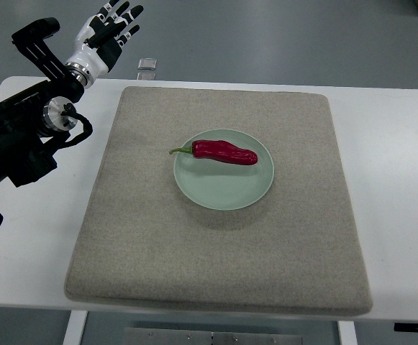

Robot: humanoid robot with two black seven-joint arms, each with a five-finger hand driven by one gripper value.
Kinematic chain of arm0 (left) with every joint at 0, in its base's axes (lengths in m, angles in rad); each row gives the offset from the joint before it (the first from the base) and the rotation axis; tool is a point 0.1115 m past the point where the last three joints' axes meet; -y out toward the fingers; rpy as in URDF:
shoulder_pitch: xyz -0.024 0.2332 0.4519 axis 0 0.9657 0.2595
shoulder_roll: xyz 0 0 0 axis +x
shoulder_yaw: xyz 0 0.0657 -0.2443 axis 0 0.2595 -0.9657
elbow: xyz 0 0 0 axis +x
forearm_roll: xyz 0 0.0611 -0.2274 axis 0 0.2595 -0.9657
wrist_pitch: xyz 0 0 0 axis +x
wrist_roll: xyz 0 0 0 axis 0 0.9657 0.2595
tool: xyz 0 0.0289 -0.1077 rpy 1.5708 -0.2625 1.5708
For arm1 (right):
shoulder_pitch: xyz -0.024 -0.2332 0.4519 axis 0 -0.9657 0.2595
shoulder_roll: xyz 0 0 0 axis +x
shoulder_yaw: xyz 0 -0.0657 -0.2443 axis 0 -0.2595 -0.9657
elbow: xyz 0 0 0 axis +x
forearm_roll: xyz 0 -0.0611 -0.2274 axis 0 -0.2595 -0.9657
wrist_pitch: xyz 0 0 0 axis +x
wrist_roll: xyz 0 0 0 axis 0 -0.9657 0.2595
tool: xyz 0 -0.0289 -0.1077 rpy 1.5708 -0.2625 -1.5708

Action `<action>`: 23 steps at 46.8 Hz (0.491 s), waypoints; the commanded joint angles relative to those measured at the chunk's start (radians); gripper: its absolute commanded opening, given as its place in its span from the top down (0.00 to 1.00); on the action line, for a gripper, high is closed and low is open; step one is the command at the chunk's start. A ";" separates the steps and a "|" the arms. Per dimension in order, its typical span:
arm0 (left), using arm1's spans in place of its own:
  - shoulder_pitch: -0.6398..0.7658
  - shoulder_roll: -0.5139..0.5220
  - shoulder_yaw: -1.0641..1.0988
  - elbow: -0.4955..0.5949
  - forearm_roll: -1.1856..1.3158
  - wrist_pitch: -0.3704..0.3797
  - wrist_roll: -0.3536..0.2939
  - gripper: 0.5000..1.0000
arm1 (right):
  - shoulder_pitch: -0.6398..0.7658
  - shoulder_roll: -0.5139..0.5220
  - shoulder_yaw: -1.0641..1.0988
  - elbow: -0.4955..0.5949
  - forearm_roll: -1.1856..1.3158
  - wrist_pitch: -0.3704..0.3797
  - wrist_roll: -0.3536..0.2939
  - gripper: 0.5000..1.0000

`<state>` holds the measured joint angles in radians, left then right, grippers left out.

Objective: Place red pepper on plate with left hand

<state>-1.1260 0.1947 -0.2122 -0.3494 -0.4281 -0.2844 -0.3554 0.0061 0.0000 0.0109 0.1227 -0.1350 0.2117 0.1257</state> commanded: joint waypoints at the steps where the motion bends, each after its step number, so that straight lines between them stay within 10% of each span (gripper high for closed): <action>1: 0.000 0.000 -0.010 0.000 0.003 -0.006 0.001 0.02 | 0.000 0.000 0.000 0.000 0.000 0.000 0.000 0.14; 23: -0.003 -0.014 -0.010 0.001 0.003 0.001 0.000 0.02 | 0.000 0.000 0.003 0.000 0.002 0.000 0.000 0.14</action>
<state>-1.1284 0.1813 -0.2225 -0.3492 -0.4246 -0.2857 -0.3555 0.0061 0.0000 0.0107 0.1227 -0.1350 0.2117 0.1258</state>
